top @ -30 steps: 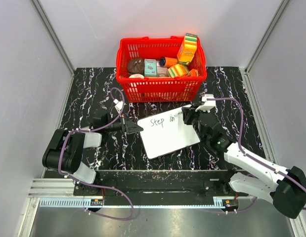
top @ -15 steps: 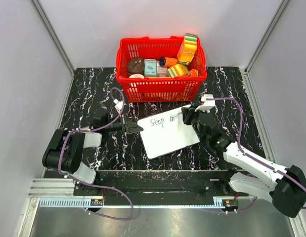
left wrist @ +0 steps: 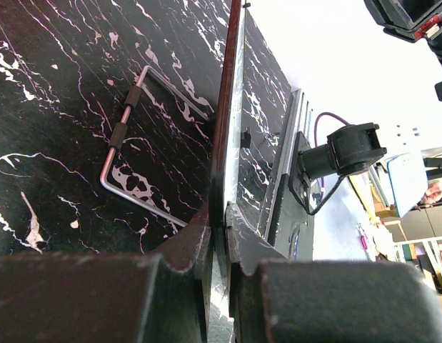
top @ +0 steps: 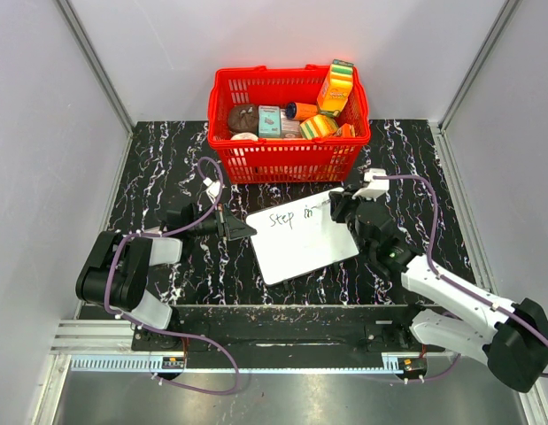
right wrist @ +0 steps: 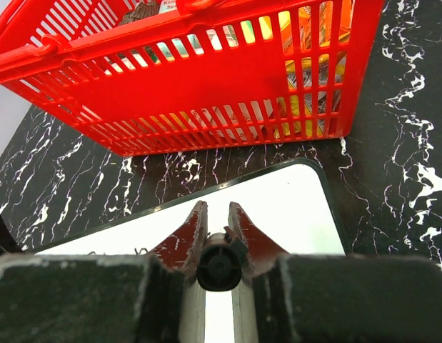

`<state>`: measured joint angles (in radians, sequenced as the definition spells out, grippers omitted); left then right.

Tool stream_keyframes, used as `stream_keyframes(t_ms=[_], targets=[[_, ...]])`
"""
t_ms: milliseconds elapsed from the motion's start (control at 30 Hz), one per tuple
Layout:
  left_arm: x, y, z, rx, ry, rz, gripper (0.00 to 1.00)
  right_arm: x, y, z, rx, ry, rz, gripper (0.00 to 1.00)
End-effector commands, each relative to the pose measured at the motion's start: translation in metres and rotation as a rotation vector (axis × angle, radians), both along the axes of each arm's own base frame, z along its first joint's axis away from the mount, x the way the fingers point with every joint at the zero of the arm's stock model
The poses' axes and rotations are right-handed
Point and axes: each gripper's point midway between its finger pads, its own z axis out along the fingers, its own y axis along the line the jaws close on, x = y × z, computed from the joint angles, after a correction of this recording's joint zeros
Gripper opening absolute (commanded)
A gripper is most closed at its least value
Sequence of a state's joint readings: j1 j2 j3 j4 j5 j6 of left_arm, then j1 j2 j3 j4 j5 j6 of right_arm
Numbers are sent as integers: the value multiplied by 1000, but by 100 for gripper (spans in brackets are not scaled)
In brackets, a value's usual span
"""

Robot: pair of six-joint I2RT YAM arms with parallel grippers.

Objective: Write a sentence on the whiteboard
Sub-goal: Write on the whiteboard with the whiteboard.

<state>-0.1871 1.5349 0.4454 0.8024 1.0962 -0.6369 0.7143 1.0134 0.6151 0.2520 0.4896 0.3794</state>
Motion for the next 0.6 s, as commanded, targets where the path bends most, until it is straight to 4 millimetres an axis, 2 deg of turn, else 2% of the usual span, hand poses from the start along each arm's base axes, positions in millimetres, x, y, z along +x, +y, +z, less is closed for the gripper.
stream_keyframes(t_ms=[0, 333, 567], targets=[[6, -3, 1, 17, -94, -16, 0, 4, -13, 17, 25, -30, -66, 0], [6, -3, 0, 17, -91, -15, 0, -3, -10, 44, 94, -105, -21, 0], [7, -3, 1, 17, -95, -16, 0, 7, 0, 40, 76, -85, -15, 0]])
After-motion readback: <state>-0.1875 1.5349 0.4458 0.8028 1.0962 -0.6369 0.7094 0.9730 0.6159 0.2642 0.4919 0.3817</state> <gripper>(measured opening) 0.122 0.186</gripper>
